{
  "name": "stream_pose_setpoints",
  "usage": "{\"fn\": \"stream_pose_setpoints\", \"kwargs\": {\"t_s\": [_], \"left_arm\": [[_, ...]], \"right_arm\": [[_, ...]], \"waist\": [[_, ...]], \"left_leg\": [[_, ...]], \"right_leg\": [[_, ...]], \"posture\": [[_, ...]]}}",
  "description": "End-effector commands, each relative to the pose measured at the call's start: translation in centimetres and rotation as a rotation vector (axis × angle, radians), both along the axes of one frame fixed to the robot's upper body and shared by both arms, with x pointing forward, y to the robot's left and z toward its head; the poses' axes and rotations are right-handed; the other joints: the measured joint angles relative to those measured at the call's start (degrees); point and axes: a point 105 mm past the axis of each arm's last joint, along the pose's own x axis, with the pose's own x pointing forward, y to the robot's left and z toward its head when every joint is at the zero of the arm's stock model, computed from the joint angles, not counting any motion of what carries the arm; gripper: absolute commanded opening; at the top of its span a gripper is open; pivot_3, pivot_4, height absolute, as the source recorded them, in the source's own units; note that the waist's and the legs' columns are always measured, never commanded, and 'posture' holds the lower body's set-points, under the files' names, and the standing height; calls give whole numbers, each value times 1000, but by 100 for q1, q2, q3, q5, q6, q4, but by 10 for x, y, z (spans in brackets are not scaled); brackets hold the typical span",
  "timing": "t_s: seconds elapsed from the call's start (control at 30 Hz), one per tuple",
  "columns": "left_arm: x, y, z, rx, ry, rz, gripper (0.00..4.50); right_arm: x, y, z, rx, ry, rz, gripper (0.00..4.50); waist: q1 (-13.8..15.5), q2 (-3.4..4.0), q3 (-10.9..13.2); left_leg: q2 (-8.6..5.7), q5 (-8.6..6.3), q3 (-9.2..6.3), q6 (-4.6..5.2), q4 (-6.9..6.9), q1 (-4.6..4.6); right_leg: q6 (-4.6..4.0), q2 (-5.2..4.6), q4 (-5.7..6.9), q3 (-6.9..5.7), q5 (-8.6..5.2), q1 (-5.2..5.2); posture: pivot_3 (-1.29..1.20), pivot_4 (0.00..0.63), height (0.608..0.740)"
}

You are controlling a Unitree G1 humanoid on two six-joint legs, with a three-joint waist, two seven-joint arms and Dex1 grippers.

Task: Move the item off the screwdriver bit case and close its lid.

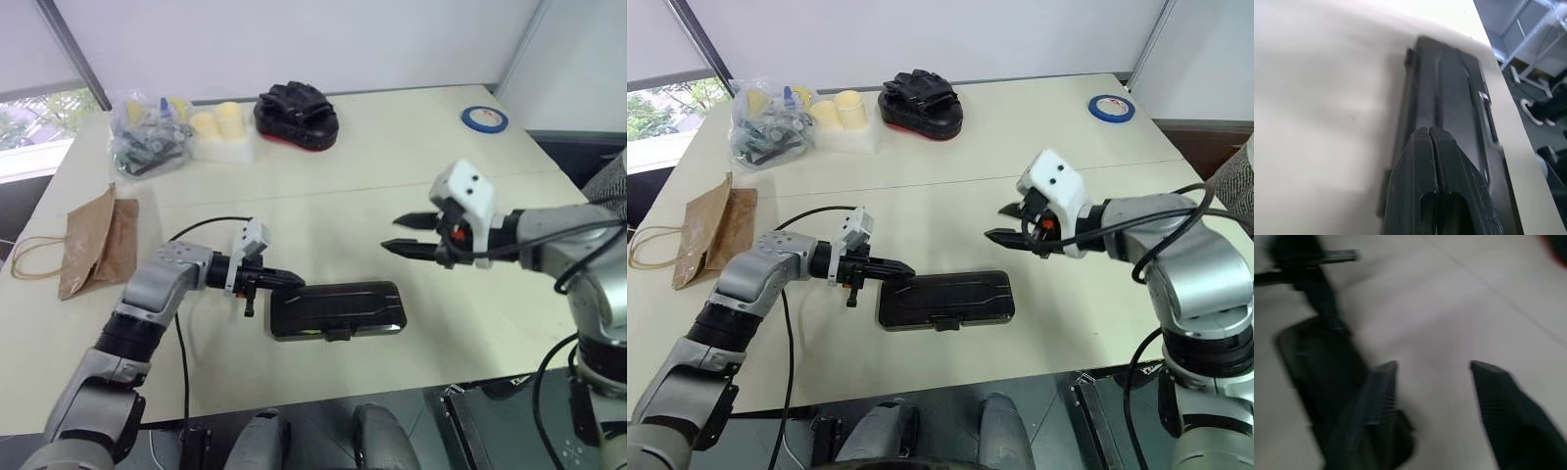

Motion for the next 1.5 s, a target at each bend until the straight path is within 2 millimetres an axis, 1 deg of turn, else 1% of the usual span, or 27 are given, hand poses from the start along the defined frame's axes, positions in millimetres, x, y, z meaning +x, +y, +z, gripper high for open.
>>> {"fn": "stream_pose_setpoints", "kwargs": {"t_s": [0.03, 0.07, 0.13, 0.17, 0.27, 0.4, 0.57, 0.67, 0.77, 0.93, 1.03, 1.1, 1.17, 1.23, 1.33, 1.43, 1.5], "left_arm": [[13, -4, 15, -24, -49, 3, 0], [16, -6, 17, -26, -52, 3, 0], [21, -14, 23, -40, -63, -13, 0], [22, -16, 25, -44, -64, -20, 0], [15, -25, 30, -53, -49, -80, 0], [2, -22, 25, -14, -21, -150, 0], [-13, -5, 10, 76, 8, -216, 0], [-20, 1, 1, 114, 19, -242, 0], [-23, 0, -10, 148, 13, -261, 0], [-29, -4, -34, 206, 8, -292, 0], [-24, -4, -54, 274, -31, -275, 0], [-24, -2, -59, 292, -34, -274, 0], [-22, -2, -58, 282, -38, -266, 0], [-19, -3, -51, 254, -40, -253, 0], [-10, -10, -36, 187, -43, -219, 0], [-1, -19, -14, 104, -42, -187, 0], [5, -25, -4, 73, -40, -174, 0]], "right_arm": [[-18, 17, -5, 72, 80, 118, 83], [-22, 20, -9, 88, 110, 139, 30], [-23, 24, -28, 67, 170, 145, 30], [-24, 25, -34, 55, 182, 145, 30], [-27, 32, -44, 67, 218, 169, 30], [-34, 37, -51, 59, 244, 191, 30], [-43, 38, -58, 56, 282, 216, 30], [-47, 36, -61, 50, 303, 221, 30], [-49, 34, -66, 38, 317, 220, 30], [-51, 32, -78, 6, 340, 209, 30], [-53, 29, -85, -12, 355, 197, 30], [-54, 29, -88, -20, 360, 192, 30], [-56, 30, -89, -15, 364, 194, 30], [-56, 32, -90, -10, 364, 191, 30], [-57, 36, -90, 2, 364, 189, 30], [-59, 41, -93, 8, 363, 191, 30], [-59, 45, -95, 15, 363, 187, 30]], "waist": [[-4, 0, 0], [-2, -1, 0], [11, -1, 0], [5, -1, 0], [-20, -1, 0], [-36, -1, 0], [-27, -1, 0], [2, -1, 0], [16, -2, 0], [-1, -2, 0], [14, -3, -1], [21, -3, -5], [23, -3, -7], [25, -3, -8], [25, -3, -8], [10, -4, -7], [0, -6, -6]], "left_leg": [[0, 0, 0, 0, 0, 1], [0, 0, 0, 0, 1, 2], [-1, 0, 1, 0, 2, 1], [-1, 0, 3, 0, 3, 1], [-2, 0, 4, 1, 3, 0], [1, 0, 0, 1, 1, 2], [1, -1, -7, 1, 0, 3], [1, -1, -8, 1, 2, 3], [-1, -3, -8, 6, 6, 1], [0, -6, -7, 11, 5, 5], [0, -7, -5, 13, 5, 9], [-1, -8, -4, 15, 7, 14], [-1, -13, -4, 24, 9, 26], [-1, -17, -6, 31, 10, 28], [-1, -17, -7, 32, 12, 29], [-1, -17, -9, 32, 13, 27], [-2, -16, -9, 29, 13, 22]], "right_leg": [[0, 0, 0, 2, 0, 0], [0, 0, 0, 0, 0, 1], [0, 1, 1, -5, 0, 3], [0, 1, 1, -7, 0, 4], [0, 0, 0, -5, 0, 4], [0, 2, 1, -6, 0, 1], [0, 2, 1, -3, 0, 2], [0, 2, 0, -3, 0, 3], [0, 1, -1, -4, 0, 7], [0, 2, 0, -5, 0, 8], [0, 1, -2, -5, 0, 16], [0, 1, -2, -5, 0, 23], [0, 1, -3, -6, 0, 39], [0, 1, -3, -11, 0, 45], [0, 1, -2, -15, 0, 49], [1, 1, -2, -18, 0, 48], [1, 2, -1, -18, 0, 41]], "posture": [[0, 150, 740], [0, 150, 740], [0, 150, 740], [0, 150, 740], [0, 150, 740], [0, 150, 740], [0, 150, 740], [0, 150, 740], [0, 150, 740], [0, 150, 740], [0, 150, 740], [0, 150, 740], [0, 150, 740], [0, 150, 740], [0, 150, 740], [0, 150, 740], [0, 150, 740]]}}
